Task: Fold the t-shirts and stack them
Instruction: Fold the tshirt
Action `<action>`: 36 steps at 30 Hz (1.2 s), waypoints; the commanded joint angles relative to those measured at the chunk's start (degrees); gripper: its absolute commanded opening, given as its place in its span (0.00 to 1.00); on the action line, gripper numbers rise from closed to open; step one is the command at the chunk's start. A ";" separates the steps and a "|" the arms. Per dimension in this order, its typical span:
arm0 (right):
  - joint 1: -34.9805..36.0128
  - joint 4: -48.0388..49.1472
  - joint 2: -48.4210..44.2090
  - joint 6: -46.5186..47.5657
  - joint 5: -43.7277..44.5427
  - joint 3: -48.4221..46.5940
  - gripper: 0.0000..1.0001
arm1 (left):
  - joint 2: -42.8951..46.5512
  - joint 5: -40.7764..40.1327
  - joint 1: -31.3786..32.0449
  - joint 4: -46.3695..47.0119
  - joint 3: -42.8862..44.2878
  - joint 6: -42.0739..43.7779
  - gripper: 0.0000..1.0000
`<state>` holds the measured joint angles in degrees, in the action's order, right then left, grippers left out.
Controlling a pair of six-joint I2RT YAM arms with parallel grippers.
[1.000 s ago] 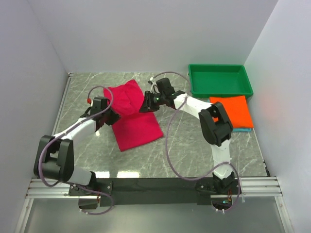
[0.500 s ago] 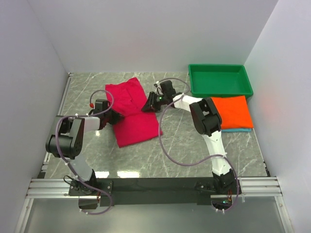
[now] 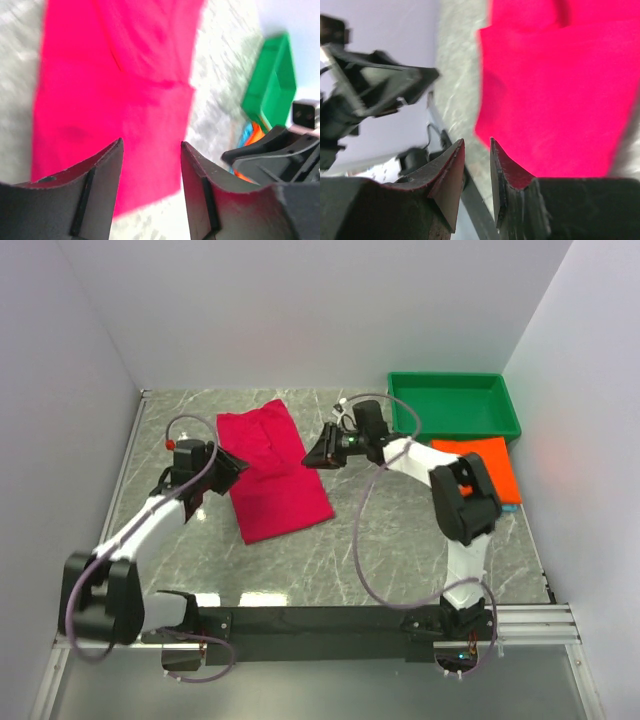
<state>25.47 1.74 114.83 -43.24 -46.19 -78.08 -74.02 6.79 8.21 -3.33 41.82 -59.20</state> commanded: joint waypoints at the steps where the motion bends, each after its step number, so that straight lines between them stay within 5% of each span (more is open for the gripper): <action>1: 1.50 3.36 -6.63 1.84 -3.37 5.82 0.35 | 6.84 -0.46 3.21 -8.52 -3.32 1.64 0.54; 8: 2.30 6.97 -6.20 3.16 -3.12 16.90 0.30 | 8.72 3.06 8.58 -5.72 -13.69 -0.48 0.40; 22: -3.15 7.24 1.54 0.62 -1.27 25.00 0.18 | 5.02 0.33 4.89 -9.14 -22.48 -4.35 0.20; 25: -2.80 5.38 -0.47 2.37 -1.79 24.47 0.18 | 7.13 1.21 3.83 -10.11 -22.32 -3.21 0.23; 30: 1.59 2.74 -7.68 4.49 -1.27 23.33 0.18 | 13.10 3.14 4.18 -15.37 -18.19 -1.62 0.48; 36: 8.09 5.21 -9.71 1.15 -1.36 19.91 0.18 | 18.21 1.65 5.15 -20.84 -16.16 -1.45 0.44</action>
<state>30.33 5.65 106.98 -41.15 -48.27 -55.20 -57.21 10.02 13.04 -19.33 23.94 -62.04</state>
